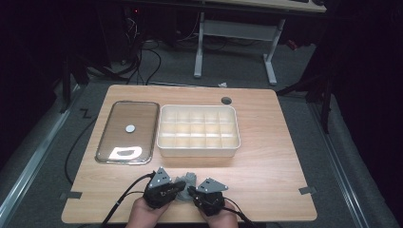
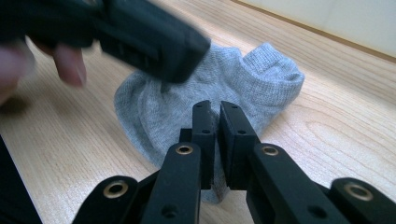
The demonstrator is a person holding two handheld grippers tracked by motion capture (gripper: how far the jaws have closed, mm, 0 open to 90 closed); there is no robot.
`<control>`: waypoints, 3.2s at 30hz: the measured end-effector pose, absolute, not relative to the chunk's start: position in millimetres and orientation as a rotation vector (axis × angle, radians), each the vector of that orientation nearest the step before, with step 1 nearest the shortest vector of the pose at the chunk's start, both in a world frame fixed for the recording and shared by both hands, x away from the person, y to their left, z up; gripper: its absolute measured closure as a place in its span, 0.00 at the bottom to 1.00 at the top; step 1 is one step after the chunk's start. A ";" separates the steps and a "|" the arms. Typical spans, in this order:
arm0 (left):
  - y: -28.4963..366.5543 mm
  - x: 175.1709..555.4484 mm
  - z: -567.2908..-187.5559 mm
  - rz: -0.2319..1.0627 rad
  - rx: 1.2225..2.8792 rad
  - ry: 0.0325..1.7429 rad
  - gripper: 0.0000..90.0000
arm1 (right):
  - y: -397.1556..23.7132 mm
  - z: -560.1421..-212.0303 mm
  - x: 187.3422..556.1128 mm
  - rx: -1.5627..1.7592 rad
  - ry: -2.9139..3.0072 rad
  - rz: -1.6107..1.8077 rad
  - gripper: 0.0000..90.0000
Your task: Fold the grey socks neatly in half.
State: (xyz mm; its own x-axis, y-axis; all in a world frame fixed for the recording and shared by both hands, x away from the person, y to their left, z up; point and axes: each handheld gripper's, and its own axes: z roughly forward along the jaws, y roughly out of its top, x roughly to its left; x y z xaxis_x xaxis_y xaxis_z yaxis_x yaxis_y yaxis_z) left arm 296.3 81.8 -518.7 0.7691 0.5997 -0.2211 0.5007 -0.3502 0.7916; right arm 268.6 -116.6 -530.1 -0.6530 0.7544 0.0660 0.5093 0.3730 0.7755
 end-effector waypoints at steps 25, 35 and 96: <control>85.9 292.8 -532.0 0.244 2.078 0.789 0.95 | -132.8 -527.7 276.3 1.322 2.331 1.198 0.64; 85.8 292.9 -532.0 0.240 2.080 0.783 0.95 | -123.5 -527.3 277.5 1.321 2.373 1.173 0.86; 66.9 293.2 -532.1 0.275 2.101 0.749 0.96 | -127.0 -513.6 267.6 1.189 2.280 1.100 1.00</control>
